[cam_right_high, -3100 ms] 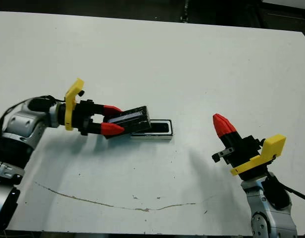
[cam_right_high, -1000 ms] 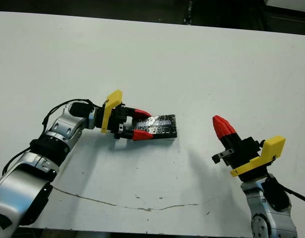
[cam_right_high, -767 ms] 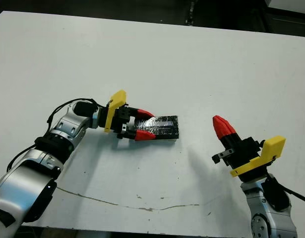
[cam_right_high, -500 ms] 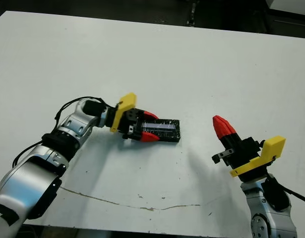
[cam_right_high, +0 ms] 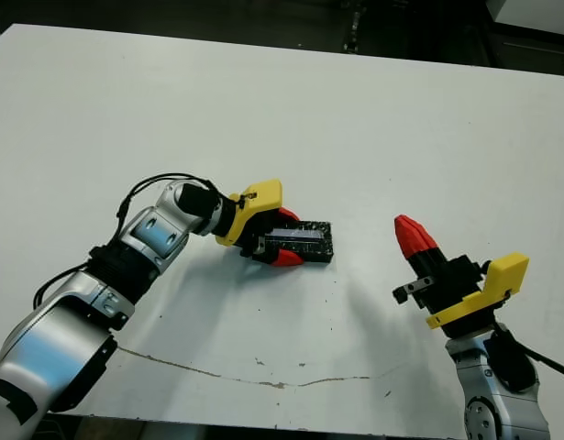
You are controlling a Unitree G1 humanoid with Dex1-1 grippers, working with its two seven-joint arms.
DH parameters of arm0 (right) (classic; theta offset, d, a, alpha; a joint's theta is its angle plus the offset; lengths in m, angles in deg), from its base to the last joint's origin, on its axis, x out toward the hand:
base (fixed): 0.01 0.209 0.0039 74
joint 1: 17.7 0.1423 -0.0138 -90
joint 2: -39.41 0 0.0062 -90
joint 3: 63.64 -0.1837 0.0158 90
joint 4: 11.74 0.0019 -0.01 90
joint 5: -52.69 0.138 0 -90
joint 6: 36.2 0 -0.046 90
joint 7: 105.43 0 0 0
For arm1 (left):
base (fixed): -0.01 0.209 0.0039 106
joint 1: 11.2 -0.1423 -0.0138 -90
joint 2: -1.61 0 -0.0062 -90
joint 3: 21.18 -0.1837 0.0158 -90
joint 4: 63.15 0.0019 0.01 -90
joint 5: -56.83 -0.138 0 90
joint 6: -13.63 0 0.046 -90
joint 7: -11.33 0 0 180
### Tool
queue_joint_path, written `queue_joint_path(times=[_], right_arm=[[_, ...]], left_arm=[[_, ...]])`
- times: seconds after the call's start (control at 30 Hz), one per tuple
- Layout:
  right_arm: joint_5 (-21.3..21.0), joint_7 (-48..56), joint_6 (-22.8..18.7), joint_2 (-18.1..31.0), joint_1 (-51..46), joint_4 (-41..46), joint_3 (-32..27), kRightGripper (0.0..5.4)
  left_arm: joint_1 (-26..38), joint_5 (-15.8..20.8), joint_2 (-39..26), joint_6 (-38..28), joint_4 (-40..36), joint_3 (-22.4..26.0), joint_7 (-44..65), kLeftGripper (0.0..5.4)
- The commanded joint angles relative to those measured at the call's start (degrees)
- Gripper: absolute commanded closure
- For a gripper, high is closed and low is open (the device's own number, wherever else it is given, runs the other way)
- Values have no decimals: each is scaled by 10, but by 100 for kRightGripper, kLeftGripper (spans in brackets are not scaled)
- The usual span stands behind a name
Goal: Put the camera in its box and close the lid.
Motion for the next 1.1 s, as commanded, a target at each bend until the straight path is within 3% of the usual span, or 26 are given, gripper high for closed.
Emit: queue_joint_path(times=[0.03,0.23,0.47,0.7,0.87,1.0,1.1], right_arm=[[-1,-6,-2,2,-6,1,-3,540],[3,-4,-3,2,-5,1,-2,540],[3,-2,-1,4,-5,1,-1,540],[8,-1,-3,4,-4,-1,-3,540],[4,-3,2,4,-3,-1,-3,540],[4,-7,-5,5,-4,3,-2,540],[3,-8,-5,5,-4,2,-2,540]], left_arm=[[-50,-16,13,25,1,-21,-21,85],[-86,7,-24,11,-49,3,-24,4],[-141,57,-99,36,-171,57,-15,1],[-212,159,-194,87,-290,179,-7,1],[-269,210,-248,97,-361,259,-20,1],[-329,259,-258,121,-438,337,-70,1],[-372,324,-222,148,-486,392,-129,1]])
